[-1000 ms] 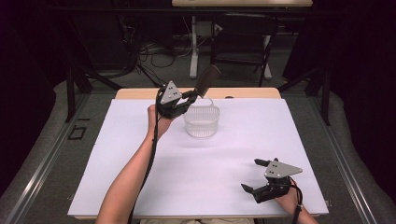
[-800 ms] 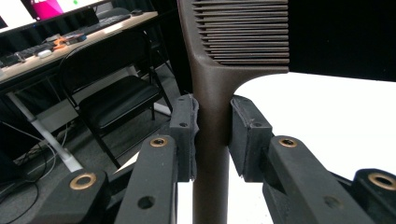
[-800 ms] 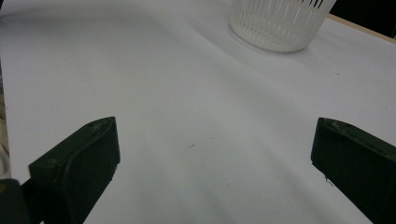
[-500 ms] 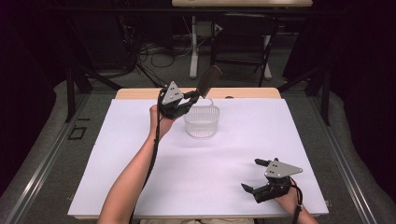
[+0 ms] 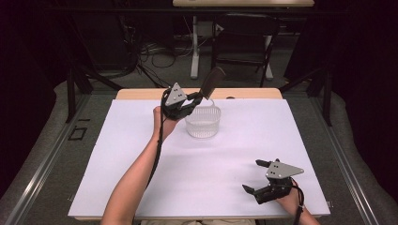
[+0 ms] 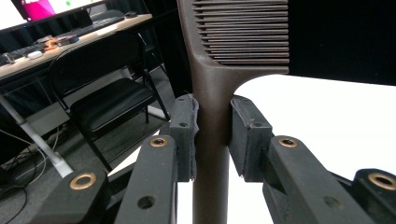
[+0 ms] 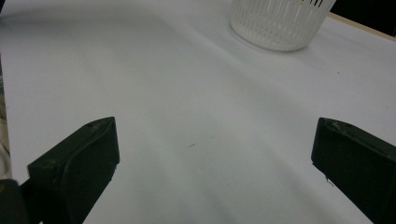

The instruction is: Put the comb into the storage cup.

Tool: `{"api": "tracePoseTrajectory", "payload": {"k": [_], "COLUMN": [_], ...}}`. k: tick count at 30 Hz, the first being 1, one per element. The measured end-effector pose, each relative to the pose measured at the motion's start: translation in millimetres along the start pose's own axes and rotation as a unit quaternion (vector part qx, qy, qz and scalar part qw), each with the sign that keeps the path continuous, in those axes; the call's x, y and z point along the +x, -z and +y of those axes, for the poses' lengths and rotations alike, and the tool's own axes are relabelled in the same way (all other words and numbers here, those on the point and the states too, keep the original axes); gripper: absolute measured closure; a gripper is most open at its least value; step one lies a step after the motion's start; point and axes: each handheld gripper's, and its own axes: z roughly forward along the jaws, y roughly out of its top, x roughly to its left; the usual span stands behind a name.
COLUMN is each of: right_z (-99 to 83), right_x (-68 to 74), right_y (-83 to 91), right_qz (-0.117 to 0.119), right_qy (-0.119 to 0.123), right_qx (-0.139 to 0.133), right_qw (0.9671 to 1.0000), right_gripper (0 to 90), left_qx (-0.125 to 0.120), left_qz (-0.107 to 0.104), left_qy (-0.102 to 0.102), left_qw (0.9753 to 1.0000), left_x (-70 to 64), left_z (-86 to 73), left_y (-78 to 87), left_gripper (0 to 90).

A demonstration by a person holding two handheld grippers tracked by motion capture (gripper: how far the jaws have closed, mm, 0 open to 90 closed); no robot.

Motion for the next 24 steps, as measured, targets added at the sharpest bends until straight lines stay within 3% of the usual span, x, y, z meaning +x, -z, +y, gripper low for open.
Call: {"api": "tracePoseTrajectory", "payload": {"k": [24], "right_z": [0.1], "right_x": [0.2], "right_y": [0.2], "right_qz": [-0.001], "right_qy": [0.002], "right_qx": [0.000], "right_qw": [1.0000], "right_gripper": [0.9], "left_qx": [0.011], "left_qz": [-0.010], "left_qy": [0.002], "left_qw": [0.9999], "left_x": [-0.7], "left_z": [-6.3], "left_y": [-11.5], "left_gripper": [72.3]}}
